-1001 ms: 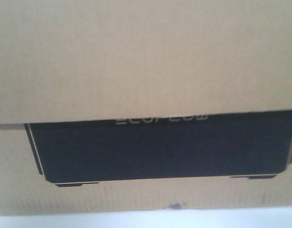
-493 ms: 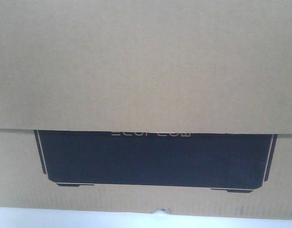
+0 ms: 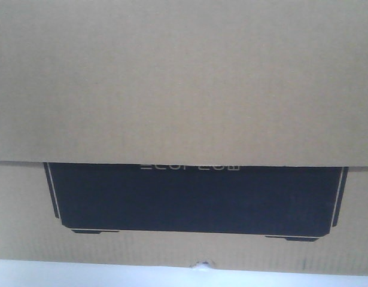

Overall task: Grab box from left shelf to table start
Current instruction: 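Lower the box onto the white table with both grippers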

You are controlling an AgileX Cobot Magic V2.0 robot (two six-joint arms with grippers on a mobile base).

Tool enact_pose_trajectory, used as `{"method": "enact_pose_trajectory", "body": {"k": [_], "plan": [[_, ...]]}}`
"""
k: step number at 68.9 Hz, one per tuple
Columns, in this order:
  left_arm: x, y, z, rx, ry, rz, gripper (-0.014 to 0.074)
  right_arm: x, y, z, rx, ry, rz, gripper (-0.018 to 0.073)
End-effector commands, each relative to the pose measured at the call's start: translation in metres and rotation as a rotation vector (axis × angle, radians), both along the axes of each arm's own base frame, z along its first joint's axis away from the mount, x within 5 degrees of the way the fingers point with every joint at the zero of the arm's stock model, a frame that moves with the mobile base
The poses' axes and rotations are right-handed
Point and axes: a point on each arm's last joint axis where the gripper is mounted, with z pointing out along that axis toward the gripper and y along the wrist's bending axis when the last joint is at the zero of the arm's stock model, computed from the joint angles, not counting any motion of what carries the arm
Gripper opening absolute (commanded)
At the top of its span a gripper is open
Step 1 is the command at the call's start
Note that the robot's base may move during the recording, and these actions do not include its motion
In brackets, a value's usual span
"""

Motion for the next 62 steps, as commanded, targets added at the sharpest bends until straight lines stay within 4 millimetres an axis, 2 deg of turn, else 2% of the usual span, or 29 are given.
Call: {"method": "enact_pose_trajectory", "body": {"k": [1,6,9,22,35,51,62], "plan": [[0.002,-0.004,0.004,-0.066,-0.018,0.021,0.0409,-0.004,0.003,0.019,0.030,-0.092,0.006,0.0462],[0.002,-0.004,0.004,-0.068,-0.018,0.021,0.0537,-0.004,0.003,0.019,0.030,-0.090,0.007,0.0462],[0.002,-0.004,0.004,-0.066,-0.012,0.022,0.0577,-0.004,0.003,0.019,0.030,-0.090,0.007,0.0462],[0.000,-0.005,0.010,-0.089,0.023,0.034,0.0569,-0.004,0.001,0.018,0.012,-0.089,0.007,0.0462],[-0.002,-0.003,0.038,-0.066,-0.026,0.002,0.0569,-0.007,0.001,0.020,0.004,-0.082,0.010,0.0462],[-0.016,0.002,0.077,-0.033,-0.108,-0.043,0.0569,-0.017,-0.002,0.050,-0.030,-0.183,0.010,0.0437],[-0.037,0.010,0.100,-0.025,-0.184,-0.068,0.0568,-0.032,-0.005,0.077,-0.060,-0.268,0.006,0.0406]]}}
